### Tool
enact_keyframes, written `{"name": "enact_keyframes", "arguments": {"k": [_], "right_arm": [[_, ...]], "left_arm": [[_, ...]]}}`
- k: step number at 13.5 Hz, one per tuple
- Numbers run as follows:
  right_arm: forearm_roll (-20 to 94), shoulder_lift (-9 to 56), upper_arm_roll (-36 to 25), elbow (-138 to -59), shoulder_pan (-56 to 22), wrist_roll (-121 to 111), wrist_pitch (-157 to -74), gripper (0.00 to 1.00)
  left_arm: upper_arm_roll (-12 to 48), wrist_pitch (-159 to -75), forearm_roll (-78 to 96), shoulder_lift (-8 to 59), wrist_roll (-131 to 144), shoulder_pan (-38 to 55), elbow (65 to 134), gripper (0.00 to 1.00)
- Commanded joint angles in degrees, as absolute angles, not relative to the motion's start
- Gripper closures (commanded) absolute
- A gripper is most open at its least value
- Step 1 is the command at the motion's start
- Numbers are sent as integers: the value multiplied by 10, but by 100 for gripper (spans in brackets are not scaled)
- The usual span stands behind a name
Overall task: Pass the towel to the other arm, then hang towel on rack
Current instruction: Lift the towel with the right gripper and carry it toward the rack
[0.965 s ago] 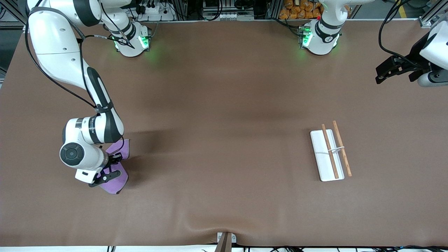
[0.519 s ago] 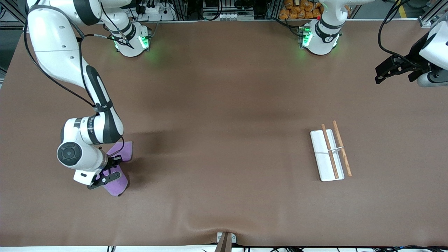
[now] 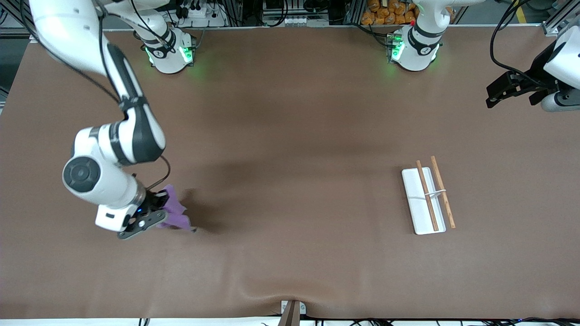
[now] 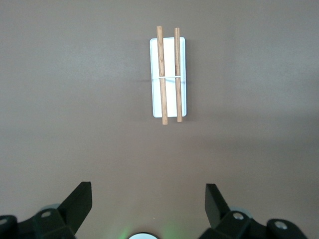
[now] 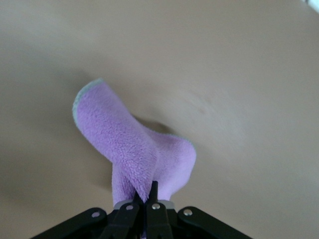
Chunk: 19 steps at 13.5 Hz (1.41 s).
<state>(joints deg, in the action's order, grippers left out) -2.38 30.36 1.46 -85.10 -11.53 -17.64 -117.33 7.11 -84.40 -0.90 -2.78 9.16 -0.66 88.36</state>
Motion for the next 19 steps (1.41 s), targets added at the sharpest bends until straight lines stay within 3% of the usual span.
{"name": "enact_keyframes", "arguments": {"k": [1, 4, 7, 12, 19], "right_arm": [[-13, 292, 48, -824, -129, -181, -1158, 100], [-15, 294, 102, -789, -148, -176, -1133, 100], [-18, 301, 103, -775, -200, -165, -1145, 100], [-19, 332, 102, -769, -301, -55, -1244, 100], [13, 381, 115, -742, -350, -18, -1363, 100]], "left_arm": [[69, -839, -4, -37, 82, -7, 885, 0], [69, -839, -3, -35, 87, -9, 886, 0], [69, -840, -3, -31, 108, -7, 885, 0], [69, -862, 51, -1, 161, -5, 882, 0], [69, -892, 161, 70, 325, 5, 882, 0]]}}
